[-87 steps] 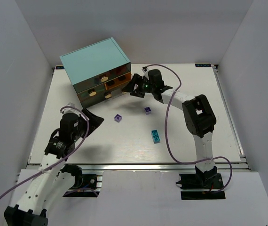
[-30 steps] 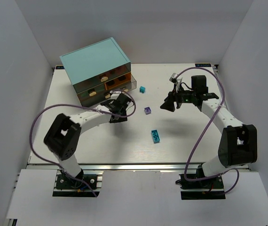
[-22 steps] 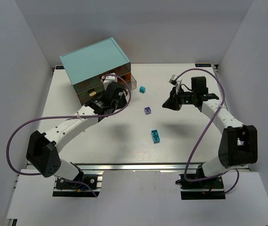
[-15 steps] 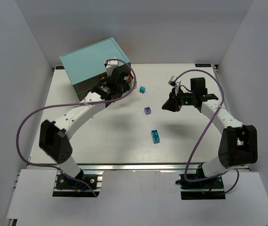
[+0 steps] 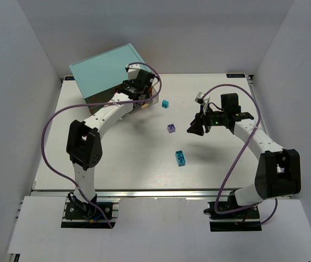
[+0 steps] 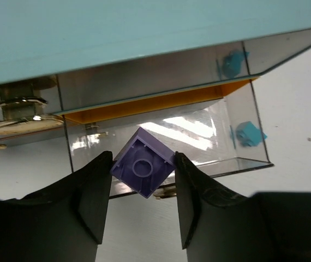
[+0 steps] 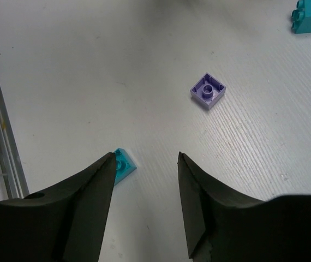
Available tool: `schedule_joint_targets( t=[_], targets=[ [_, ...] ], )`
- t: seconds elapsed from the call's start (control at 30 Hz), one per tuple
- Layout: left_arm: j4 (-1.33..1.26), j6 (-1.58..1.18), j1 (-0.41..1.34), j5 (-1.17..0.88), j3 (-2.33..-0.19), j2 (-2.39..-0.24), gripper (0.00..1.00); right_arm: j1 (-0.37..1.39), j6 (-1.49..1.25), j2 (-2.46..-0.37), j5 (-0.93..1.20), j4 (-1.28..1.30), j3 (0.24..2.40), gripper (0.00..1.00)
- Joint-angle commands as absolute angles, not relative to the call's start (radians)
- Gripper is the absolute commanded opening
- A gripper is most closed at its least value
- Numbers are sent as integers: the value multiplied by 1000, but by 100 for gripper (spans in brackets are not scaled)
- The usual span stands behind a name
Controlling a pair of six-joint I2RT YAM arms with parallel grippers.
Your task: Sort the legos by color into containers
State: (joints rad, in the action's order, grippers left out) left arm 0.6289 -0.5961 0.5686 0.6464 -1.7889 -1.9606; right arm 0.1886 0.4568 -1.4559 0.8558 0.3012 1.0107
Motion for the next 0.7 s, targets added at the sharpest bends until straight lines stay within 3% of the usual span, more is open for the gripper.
schedule_joint_targets(
  t=[0.0, 0.07, 0.23, 0.37, 0.43, 0.57, 0.63, 0.67],
  targets=[
    [646, -592, 552, 689, -1835, -1939, 59, 199, 491, -1430, 868, 307, 1003, 56],
    [650, -597, 552, 680, -1838, -1945, 67, 212, 512, -1436, 867, 319, 1006, 62],
    [652, -610, 552, 647, -1825, -1933, 79, 253, 503, -1485, 821, 311, 1026, 63],
    [652, -624, 552, 627, -1796, -1892, 78, 328, 434, -1546, 645, 255, 1067, 67],
    [652, -635, 552, 604, -1778, -1844, 72, 360, 391, -1613, 538, 262, 1107, 69],
    [598, -655, 552, 511, -1598, -1689, 24, 413, 293, -1770, 383, 307, 1251, 72],
    [574, -678, 561, 483, -1516, -1568, 19, 437, 218, -1811, 307, 317, 1290, 72],
    [566, -690, 561, 476, -1476, -1525, 18, 446, 195, -1830, 275, 316, 1307, 79]
  ],
)
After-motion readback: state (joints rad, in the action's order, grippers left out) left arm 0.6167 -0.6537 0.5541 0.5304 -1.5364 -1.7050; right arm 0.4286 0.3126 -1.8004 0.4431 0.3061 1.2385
